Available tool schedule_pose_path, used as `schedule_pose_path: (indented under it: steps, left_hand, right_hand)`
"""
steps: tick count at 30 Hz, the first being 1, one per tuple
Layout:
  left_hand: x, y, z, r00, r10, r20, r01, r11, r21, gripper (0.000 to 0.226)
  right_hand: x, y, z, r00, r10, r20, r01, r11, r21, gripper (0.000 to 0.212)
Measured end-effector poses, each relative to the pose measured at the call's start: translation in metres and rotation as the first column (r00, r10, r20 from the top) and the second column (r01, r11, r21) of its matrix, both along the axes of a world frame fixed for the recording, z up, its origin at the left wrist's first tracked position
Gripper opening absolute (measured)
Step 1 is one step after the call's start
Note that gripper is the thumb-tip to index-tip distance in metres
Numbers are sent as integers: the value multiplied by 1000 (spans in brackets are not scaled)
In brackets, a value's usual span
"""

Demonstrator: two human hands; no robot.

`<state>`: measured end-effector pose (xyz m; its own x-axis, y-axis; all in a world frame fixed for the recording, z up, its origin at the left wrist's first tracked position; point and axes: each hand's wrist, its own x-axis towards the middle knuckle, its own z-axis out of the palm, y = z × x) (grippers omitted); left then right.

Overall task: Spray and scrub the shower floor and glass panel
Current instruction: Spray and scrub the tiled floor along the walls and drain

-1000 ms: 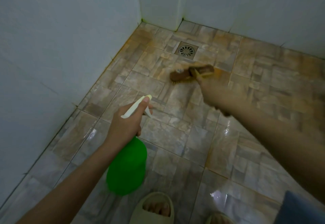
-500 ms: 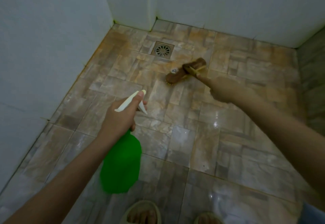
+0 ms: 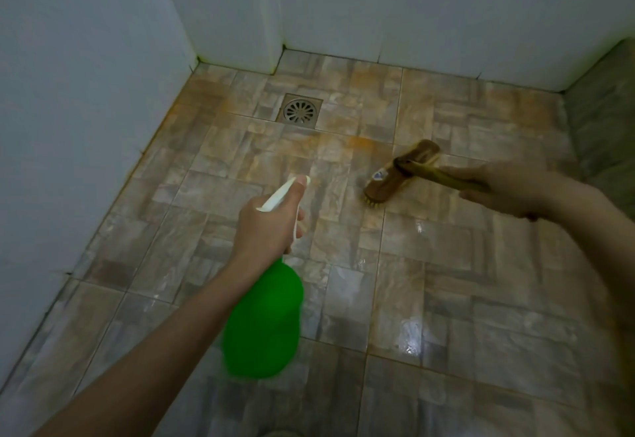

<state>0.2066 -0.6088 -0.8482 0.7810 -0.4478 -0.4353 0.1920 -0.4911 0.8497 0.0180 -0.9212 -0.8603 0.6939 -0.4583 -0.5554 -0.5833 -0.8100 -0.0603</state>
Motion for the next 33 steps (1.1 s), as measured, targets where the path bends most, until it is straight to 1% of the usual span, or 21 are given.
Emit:
schedule_pose_path:
  steps: [1, 3, 6, 8, 9, 10, 13, 14, 15, 16, 18, 20, 22, 24, 25, 26, 27, 28, 31, 32, 33]
  left_hand:
    - [1, 0, 0, 1000, -23, 16, 23, 1000, -2, 47]
    - [4, 0, 0, 996, -79, 46, 79, 997, 0, 52]
    - [5, -1, 1, 991, -110, 76, 113, 993, -32, 45]
    - [4, 0, 2, 993, -81, 87, 86, 994, -62, 37]
    - [4, 1, 2, 994, -58, 91, 66, 995, -81, 33]
    - [5, 4, 2, 995, -38, 95, 47, 994, -95, 31]
    - [11, 12, 4, 992, 8, 123, 8, 992, -128, 33]
    - [13, 14, 5, 990, 21, 138, -3, 991, -131, 34]
    - [15, 14, 5, 989, 32, 148, -12, 991, -130, 35]
    - [17, 14, 6, 988, 40, 149, -21, 992, -127, 37]
    - [18, 14, 7, 988, 48, 144, -31, 993, -117, 40]
    - [16, 15, 6, 989, 59, 138, -44, 993, -110, 40]
    - [16, 17, 6, 987, 72, 142, -57, 993, -106, 39]
    - [18, 21, 5, 988, 68, 140, -54, 994, -100, 37]
    - [19, 22, 5, 988, 70, 135, -56, 993, -107, 37]
    - [20, 24, 6, 989, 73, 131, -59, 992, -109, 38]
    - [21, 25, 6, 989, 69, 134, -56, 993, -103, 38]
    - [22, 26, 5, 988, 61, 142, -48, 995, -92, 39]
    - [22, 32, 4, 986, 59, 156, -46, 995, -90, 38]
    - [22, 33, 5, 986, 61, 155, -46, 994, -96, 35]
    - [22, 35, 6, 986, 60, 153, -44, 994, -103, 33]
  right_hand:
    - [-3, -1, 0, 999, -21, -26, 21, 1000, -10, 55]
    - [11, 11, -1, 997, -65, 35, 65, 998, -8, 55]
    - [70, 28, -9, 979, -29, 200, 34, 999, -20, 53]
    - [94, 24, -8, 975, 1, 223, 0, 1000, -1, 53]
    - [94, 16, 0, 982, 4, 190, -3, 1000, -5, 52]
    - [87, 7, 13, 992, -11, 122, 12, 1000, -8, 50]
    - [62, 0, 51, 990, -115, -80, 119, 992, 44, 45]
    - [63, 6, 54, 989, -123, -82, 123, 992, 5, 44]
    - [73, 14, 51, 995, -98, -38, 96, 994, -46, 44]
    - [87, 23, 42, 998, -61, 29, 63, 996, -60, 44]
    - [126, 30, 11, 986, 5, 167, -7, 1000, 12, 46]
    - [156, 31, -4, 971, 55, 234, -58, 998, 4, 47]
    - [160, 23, 12, 978, 63, 197, -64, 998, -2, 42]
    - [149, 14, 32, 997, -33, 73, 29, 998, 62, 37]
    - [145, 13, 39, 995, -94, 27, 92, 994, 50, 36]
    - [146, 16, 39, 994, -110, 14, 110, 994, 9, 36]
    - [155, 21, 34, 995, -94, 32, 95, 995, -27, 36]
    - [169, 29, 24, 994, -60, 93, 62, 998, -26, 37]
    - [211, 43, -13, 950, 4, 312, -17, 999, 38, 45]
    - [213, 41, -13, 943, 27, 332, -38, 999, 27, 47]
    - [210, 37, -6, 948, 38, 315, -45, 999, 15, 46]
